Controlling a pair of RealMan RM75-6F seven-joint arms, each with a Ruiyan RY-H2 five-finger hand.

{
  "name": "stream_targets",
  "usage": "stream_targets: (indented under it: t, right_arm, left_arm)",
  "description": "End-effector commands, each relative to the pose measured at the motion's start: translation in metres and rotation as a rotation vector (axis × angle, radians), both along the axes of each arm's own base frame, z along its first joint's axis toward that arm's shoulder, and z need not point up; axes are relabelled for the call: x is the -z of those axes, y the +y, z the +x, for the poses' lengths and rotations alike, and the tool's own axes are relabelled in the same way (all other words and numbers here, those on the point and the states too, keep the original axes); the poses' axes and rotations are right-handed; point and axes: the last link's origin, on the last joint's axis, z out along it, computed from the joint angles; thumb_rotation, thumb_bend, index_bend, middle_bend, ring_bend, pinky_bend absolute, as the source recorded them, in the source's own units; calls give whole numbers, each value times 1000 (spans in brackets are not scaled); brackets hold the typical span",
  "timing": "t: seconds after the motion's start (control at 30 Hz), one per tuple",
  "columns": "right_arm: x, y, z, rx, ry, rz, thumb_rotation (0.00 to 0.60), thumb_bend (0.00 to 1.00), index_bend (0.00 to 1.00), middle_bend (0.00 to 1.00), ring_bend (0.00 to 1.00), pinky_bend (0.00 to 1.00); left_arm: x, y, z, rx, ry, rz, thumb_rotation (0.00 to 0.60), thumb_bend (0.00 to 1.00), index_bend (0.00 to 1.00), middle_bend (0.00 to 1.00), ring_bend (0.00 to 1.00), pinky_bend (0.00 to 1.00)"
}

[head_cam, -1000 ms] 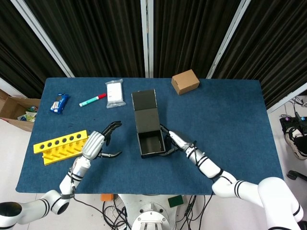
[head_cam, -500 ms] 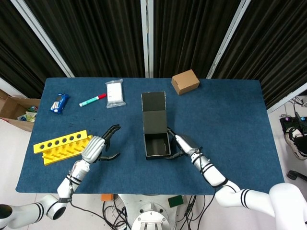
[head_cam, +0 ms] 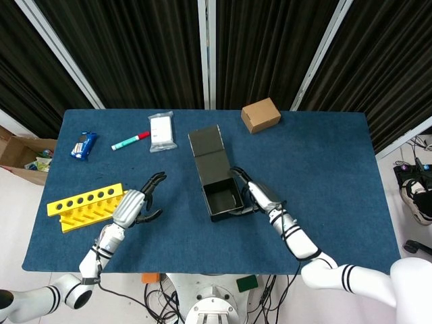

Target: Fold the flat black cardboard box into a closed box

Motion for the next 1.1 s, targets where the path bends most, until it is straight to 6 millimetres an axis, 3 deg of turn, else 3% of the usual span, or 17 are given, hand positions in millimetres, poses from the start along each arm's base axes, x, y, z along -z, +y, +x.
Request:
stream_targets:
  t: [0.03,0.1,0.23,0.43,0.6,0.7,0.77,0.87,0.97,1.1]
  right_arm:
    - [-2,2,-1,9,-4,19,502,0,0,0,532,784]
    - [-5,6,-6,14,2,22,502,0,0,0,532,784]
    - [-18,14,-21,26,7,6,503,0,0,0,534,784]
    - [-40,22,-29,13,-36,-32,504,0,0,0,536,785]
    - [-75,22,-32,30,-102,-77,505,0,0,0,539,803]
    - [-93,23,-36,37,-92,-83,505,11,0,18,553,828]
    - [-100,26,-43,41,-47,-65,504,84,0,57,563,843]
    - [-100,31,-56,60,28,-12,503,203,0,95,564,848]
    - [-86,38,-65,84,63,65,505,307,0,99,564,848]
    - [-60,42,-65,73,80,154,506,326,0,90,564,848]
  left_arm:
    - [2,-1,-1,-7,16,-6,0,92,37,21,696,987]
    - [5,-1,-1,-9,31,-11,3,92,37,21,696,987]
    - [10,-3,-1,-22,32,-38,105,93,37,21,696,987]
    - [23,-1,5,-48,29,-108,133,92,25,5,696,988]
    - [33,-1,11,-75,15,-166,331,92,0,0,696,987]
    - [39,-1,14,-85,4,-183,383,92,0,0,696,987]
    - [43,0,18,-92,-10,-190,401,93,0,0,696,988]
    - [47,0,22,-97,-29,-199,403,92,0,0,696,988]
    - [51,-1,25,-96,-33,-216,405,92,0,0,696,988]
    - [55,-3,25,-94,-23,-224,405,92,0,0,696,988]
